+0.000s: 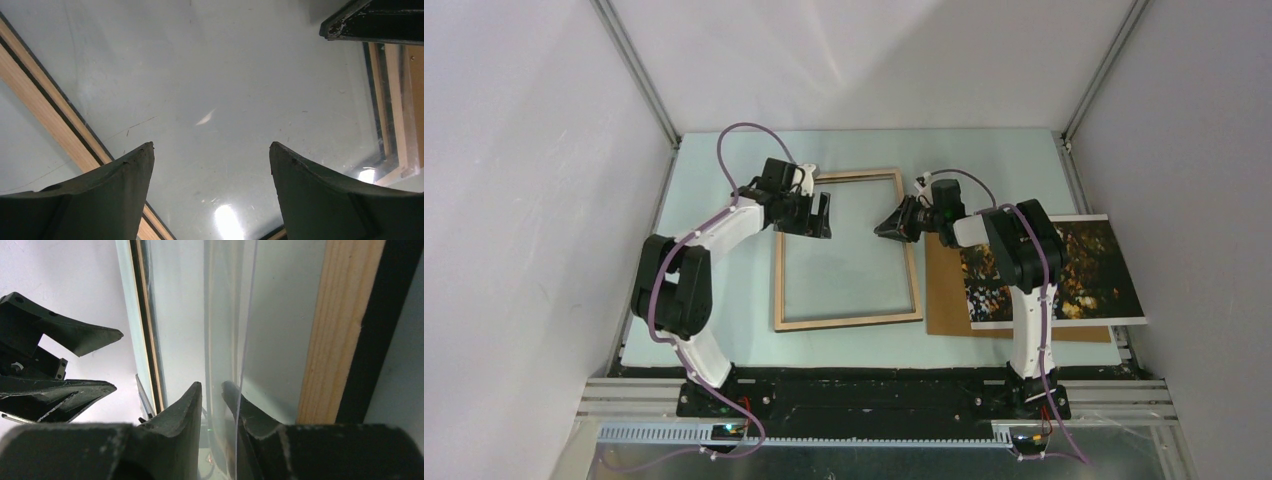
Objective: Put the photo into the frame
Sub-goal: Place the photo frame item in the photo frame.
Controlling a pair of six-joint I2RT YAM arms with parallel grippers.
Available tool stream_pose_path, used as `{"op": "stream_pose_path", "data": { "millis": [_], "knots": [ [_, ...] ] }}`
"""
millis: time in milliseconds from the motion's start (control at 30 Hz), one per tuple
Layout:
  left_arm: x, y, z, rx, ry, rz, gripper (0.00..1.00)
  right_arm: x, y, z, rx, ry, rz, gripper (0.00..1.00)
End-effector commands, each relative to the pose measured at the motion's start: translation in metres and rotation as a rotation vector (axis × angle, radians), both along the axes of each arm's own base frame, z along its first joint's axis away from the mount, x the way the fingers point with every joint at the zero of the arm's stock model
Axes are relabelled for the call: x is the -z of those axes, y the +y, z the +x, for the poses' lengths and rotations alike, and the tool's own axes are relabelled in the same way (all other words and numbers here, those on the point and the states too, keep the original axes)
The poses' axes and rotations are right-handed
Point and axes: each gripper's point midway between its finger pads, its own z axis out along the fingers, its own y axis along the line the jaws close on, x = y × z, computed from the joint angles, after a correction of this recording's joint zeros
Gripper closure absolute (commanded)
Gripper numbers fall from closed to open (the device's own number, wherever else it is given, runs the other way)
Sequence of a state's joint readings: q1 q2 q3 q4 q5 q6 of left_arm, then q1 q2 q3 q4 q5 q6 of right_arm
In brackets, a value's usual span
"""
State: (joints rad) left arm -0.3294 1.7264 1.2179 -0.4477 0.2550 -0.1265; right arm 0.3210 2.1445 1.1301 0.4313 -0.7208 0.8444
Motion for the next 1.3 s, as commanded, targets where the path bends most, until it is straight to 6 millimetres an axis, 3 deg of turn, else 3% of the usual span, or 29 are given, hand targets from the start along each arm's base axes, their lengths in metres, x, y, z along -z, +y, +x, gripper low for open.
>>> {"op": "stream_pose_path", "data": {
  "millis": [0, 333, 567, 933, 1267],
  "knots": [
    [-0.015, -0.001, 0.012, 0.019, -0.071, 0.019, 0.11, -0.005, -0.004, 0.012, 0.022, -0.073, -0.064, 0.71],
    [-0.01, -0.022, 0.007, 0.075, -0.057, 0.008, 0.1, -0.002, -0.006, 0.012, 0.024, -0.076, -0.111, 0.63],
    [-0.011, -0.051, 0.004, 0.132, -0.032, -0.051, 0.1, -0.001, -0.007, 0.011, 0.018, -0.08, -0.139, 0.6],
    [0.003, -0.088, -0.006, 0.228, 0.006, -0.071, 0.1, -0.002, -0.006, 0.009, 0.007, -0.098, -0.172, 0.57],
    [0.024, -0.101, -0.012, 0.261, 0.049, -0.072, 0.1, -0.002, -0.007, 0.007, 0.002, -0.099, -0.189, 0.56]
  ]
}}
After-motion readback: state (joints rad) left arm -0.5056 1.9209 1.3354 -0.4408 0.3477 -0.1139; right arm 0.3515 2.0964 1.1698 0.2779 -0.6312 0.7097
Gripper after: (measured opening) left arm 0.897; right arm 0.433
